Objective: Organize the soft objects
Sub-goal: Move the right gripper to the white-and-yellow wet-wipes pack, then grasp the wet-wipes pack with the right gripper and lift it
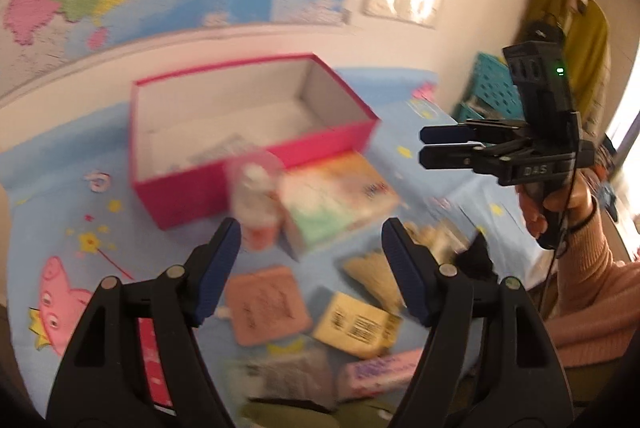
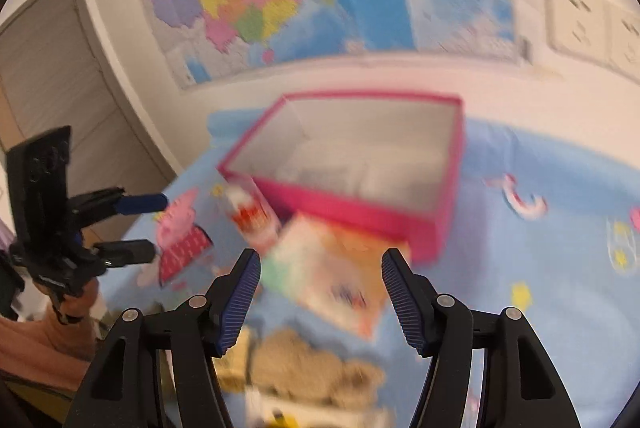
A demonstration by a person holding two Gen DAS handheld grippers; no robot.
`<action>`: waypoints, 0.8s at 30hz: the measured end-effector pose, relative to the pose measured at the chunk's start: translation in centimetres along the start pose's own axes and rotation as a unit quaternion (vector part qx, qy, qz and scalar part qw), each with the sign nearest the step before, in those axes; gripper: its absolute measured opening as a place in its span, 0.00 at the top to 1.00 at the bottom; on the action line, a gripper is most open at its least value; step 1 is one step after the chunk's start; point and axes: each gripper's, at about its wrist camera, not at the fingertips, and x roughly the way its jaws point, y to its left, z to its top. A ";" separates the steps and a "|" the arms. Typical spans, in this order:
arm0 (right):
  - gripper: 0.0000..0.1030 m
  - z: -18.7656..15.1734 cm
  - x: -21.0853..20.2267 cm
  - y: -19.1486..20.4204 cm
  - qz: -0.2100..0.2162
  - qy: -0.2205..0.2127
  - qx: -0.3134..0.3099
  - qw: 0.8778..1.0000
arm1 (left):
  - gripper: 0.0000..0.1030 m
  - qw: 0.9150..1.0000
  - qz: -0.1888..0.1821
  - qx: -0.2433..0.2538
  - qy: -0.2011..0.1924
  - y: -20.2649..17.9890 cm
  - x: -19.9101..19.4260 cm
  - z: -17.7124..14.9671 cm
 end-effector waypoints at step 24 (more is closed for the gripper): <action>0.80 -12.5 -0.5 -6.8 0.070 0.066 0.119 0.988 | 0.36 0.957 -0.181 0.002 0.225 -8.2 9.0 -6.4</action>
